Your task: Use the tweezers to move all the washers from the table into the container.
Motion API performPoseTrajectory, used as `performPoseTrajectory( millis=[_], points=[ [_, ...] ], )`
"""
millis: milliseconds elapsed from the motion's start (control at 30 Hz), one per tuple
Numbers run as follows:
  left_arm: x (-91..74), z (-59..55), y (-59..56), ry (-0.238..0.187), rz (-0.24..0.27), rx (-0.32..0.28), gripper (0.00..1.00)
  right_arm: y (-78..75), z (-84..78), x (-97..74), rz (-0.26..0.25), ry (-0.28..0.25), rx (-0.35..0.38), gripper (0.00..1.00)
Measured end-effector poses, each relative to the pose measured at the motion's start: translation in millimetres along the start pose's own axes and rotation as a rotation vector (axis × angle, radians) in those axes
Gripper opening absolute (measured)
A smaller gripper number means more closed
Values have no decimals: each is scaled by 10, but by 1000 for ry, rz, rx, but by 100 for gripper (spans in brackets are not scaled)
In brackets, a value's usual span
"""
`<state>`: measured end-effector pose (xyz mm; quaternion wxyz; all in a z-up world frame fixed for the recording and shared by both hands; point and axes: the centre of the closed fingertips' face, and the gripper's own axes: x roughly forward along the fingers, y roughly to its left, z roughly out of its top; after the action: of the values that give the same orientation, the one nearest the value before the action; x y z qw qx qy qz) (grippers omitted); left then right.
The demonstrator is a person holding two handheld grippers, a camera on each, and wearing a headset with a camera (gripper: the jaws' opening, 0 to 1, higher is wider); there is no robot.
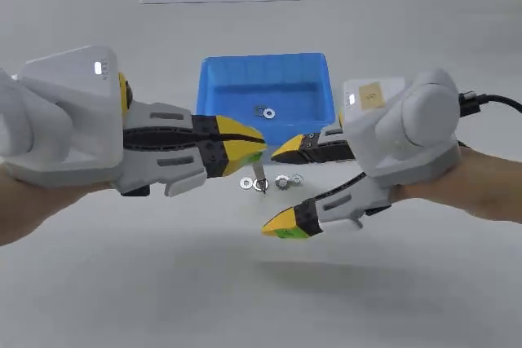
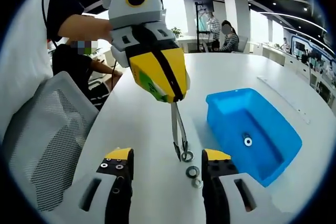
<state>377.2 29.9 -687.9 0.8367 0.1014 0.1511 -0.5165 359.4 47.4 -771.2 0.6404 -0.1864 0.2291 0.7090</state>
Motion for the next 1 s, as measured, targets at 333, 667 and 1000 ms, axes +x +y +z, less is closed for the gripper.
performPoseTrajectory(
  millis=[333, 667, 1000],
  points=[
    [-7, -9, -39, 5, -20, -1, 4, 20, 6, 93, 51, 14, -1, 33],
    [-2, -9, -55, 9, -34, 5, 4, -80, 69, 122, 50, 22, -66, 17],
    [17, -2, -106, 11, -43, 7, 4, -78, 49, 115, 69, 47, -117, 12]
  ],
)
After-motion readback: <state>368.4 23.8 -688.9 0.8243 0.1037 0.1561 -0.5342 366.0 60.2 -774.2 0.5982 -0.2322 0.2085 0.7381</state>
